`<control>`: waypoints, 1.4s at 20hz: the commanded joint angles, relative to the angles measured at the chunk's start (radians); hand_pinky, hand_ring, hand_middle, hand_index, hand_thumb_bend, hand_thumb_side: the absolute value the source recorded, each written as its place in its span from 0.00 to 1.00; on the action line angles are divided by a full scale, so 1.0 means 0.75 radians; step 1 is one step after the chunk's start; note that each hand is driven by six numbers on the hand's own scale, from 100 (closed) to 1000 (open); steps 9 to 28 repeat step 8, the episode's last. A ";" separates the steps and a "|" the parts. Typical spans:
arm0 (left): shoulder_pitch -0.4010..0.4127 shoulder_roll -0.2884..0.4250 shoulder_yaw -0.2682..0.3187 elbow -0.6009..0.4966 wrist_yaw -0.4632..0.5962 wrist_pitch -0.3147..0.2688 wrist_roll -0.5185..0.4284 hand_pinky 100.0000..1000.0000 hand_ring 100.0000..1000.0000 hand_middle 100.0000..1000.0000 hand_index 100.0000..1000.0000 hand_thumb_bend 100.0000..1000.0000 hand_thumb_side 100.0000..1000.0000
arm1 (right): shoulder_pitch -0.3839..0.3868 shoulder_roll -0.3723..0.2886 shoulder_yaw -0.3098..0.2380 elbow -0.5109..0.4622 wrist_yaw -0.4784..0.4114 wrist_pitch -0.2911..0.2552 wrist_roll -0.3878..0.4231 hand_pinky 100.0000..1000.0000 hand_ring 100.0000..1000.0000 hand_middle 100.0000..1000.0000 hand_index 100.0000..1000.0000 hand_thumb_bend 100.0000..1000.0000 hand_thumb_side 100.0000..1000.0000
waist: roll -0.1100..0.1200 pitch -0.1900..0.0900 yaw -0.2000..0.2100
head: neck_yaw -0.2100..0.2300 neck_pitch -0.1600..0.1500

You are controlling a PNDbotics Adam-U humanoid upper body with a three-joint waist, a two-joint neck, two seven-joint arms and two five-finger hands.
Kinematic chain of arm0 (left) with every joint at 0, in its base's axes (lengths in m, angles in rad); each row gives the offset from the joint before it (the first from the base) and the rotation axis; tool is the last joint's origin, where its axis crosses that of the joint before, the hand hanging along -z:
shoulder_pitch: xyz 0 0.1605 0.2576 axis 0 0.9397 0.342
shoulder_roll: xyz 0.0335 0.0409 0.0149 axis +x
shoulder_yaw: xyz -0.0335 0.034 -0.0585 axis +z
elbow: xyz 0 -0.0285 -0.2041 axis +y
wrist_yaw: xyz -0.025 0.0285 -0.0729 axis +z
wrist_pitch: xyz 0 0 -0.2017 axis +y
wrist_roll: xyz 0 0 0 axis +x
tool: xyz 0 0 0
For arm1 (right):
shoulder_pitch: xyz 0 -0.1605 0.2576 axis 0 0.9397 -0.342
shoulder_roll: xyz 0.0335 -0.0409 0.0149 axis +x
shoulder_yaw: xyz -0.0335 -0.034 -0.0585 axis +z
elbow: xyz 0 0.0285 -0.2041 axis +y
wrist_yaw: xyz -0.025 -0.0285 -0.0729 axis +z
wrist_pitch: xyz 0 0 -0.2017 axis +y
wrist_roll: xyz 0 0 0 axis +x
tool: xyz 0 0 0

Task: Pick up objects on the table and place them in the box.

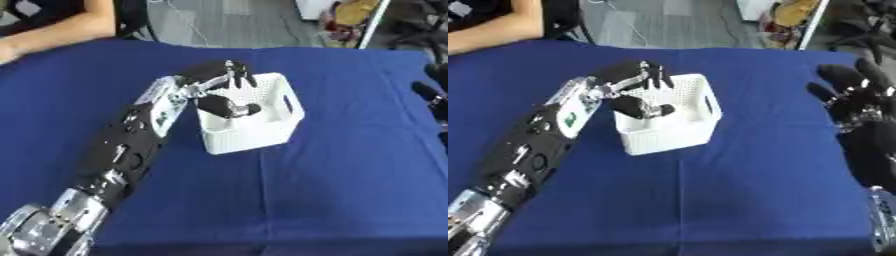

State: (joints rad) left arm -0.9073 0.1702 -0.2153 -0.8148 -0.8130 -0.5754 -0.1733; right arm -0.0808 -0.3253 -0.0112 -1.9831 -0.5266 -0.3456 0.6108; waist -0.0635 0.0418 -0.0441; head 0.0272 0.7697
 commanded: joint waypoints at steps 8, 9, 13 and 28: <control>0.048 0.067 0.013 -0.285 0.334 0.010 0.113 0.63 0.78 0.90 0.88 0.45 0.97 | -0.007 -0.011 -0.010 -0.022 0.001 0.001 -0.003 0.97 1.00 0.88 1.00 0.06 0.55 | 0.004 -0.008 0.011 | -0.010 -0.016; 0.048 0.067 0.013 -0.285 0.334 0.010 0.113 0.63 0.78 0.90 0.88 0.45 0.97 | -0.007 -0.011 -0.010 -0.022 0.001 0.001 -0.003 0.97 1.00 0.88 1.00 0.06 0.55 | 0.004 -0.008 0.011 | -0.010 -0.016; 0.048 0.067 0.013 -0.285 0.334 0.010 0.113 0.63 0.78 0.90 0.88 0.45 0.97 | -0.007 -0.011 -0.010 -0.022 0.001 0.001 -0.003 0.97 1.00 0.88 1.00 0.06 0.55 | 0.004 -0.008 0.011 | -0.010 -0.016; 0.048 0.067 0.013 -0.285 0.334 0.010 0.113 0.63 0.78 0.90 0.88 0.45 0.97 | -0.007 -0.011 -0.010 -0.022 0.001 0.001 -0.003 0.97 1.00 0.88 1.00 0.06 0.55 | 0.004 -0.008 0.011 | -0.010 -0.016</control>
